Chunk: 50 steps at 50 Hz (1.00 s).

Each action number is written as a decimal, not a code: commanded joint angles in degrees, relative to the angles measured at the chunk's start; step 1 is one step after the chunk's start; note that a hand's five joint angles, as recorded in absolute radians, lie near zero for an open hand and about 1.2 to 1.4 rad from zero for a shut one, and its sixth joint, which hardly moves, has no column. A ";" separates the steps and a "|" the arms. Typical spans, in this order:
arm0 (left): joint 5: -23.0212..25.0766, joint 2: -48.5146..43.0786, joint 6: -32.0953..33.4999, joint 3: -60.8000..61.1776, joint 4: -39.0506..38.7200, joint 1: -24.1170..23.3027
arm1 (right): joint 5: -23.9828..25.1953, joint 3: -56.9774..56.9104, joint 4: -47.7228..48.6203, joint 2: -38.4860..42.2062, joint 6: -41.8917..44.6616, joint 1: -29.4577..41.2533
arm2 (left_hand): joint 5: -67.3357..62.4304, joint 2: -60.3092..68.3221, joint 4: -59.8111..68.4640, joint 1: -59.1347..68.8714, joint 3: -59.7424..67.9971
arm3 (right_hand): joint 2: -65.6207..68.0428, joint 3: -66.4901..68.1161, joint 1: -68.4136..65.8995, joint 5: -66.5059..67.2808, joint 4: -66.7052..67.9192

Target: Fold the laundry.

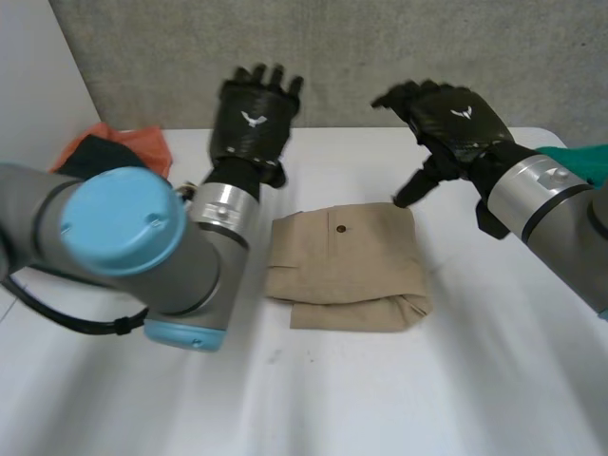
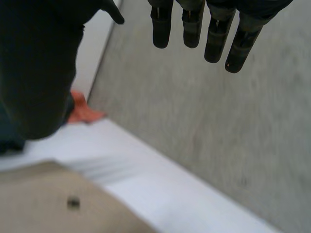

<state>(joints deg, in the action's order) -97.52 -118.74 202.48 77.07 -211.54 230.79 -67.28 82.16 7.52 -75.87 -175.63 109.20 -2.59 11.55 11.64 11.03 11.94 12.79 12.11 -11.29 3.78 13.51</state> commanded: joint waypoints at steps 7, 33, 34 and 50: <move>0.85 -12.56 -8.68 -15.01 21.87 -2.01 | -6.11 -21.58 -22.02 22.50 7.68 0.57 | 2.04 -1.00 -1.09 -0.48 -1.39 | -2.79 -2.11 1.29 -3.78 -3.51; 4.18 -19.24 -5.70 -15.72 26.27 -1.48 | -17.80 -26.80 -26.25 32.99 20.33 6.11 | 0.53 0.51 0.42 1.03 0.12 | -2.79 -2.11 1.29 -3.78 -3.51; 4.27 -20.11 -5.00 -16.33 26.88 -1.48 | -17.80 -25.13 -25.20 32.02 20.94 6.11 | 0.36 0.68 0.59 1.20 0.29 | -2.79 -2.11 1.29 -3.78 -3.51; 3.83 -20.48 -3.50 -19.32 31.37 -1.66 | -17.71 -15.71 -16.84 27.10 21.74 5.76 | -0.82 1.86 1.77 2.38 1.47 | -2.79 -2.11 1.29 -3.78 -3.51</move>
<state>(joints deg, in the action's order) -93.72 -141.45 199.16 57.70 -180.98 229.25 -85.12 65.14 -10.54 -47.43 -153.61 115.01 -2.60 11.56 11.66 11.25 11.94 12.79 12.11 -8.03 3.51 13.51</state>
